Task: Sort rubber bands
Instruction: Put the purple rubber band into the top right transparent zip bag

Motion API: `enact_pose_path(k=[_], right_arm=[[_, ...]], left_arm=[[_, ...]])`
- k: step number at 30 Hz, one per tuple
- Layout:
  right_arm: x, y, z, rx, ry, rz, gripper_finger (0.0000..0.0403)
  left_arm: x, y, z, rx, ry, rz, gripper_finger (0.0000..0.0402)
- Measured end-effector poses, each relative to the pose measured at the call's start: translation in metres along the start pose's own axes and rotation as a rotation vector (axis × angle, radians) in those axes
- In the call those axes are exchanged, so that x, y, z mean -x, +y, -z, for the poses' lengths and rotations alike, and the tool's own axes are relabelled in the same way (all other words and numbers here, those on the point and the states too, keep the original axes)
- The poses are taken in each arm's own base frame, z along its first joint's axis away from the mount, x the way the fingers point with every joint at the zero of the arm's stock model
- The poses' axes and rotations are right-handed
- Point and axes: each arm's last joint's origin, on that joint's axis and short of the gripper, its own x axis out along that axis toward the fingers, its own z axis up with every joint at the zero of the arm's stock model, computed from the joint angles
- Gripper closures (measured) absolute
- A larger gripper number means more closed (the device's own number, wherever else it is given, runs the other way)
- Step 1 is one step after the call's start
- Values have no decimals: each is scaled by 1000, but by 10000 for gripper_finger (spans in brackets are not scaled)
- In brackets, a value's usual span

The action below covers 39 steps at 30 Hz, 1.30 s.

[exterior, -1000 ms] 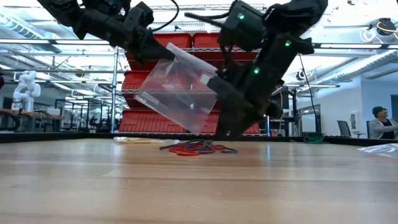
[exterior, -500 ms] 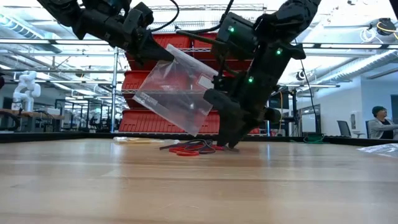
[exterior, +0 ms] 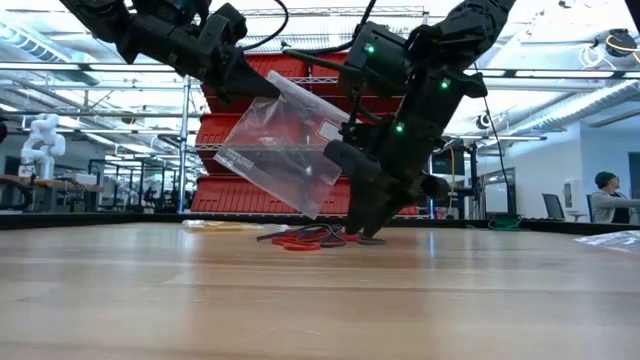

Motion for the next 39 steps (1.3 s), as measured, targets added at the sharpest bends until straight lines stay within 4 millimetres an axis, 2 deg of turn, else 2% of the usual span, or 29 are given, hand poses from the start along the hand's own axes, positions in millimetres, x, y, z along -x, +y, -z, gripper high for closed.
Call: enact_pose_path(k=[5,8,11,15,17,24,31,34,39], right_arm=[[1,-3,0,8,21,8,216],[0,-7,-2,12,47,17,227],[0,-8,-2,38,52,30,271],[0,-9,-1,82,53,47,369],[1,-12,-1,95,64,65,392],[21,-33,-4,137,172,167,401],[52,-60,-21,163,203,235,397],[60,-60,-30,140,182,140,378],[63,-40,-33,120,132,-55,310]], left_arm=[[0,0,0,4,4,0,401],[0,0,1,5,7,0,401],[0,0,1,10,7,0,401],[0,0,1,12,7,0,401],[0,0,1,12,7,0,401],[0,0,0,9,5,0,401],[0,0,0,8,1,0,401],[0,0,0,8,2,0,402],[0,0,0,9,3,0,401]])
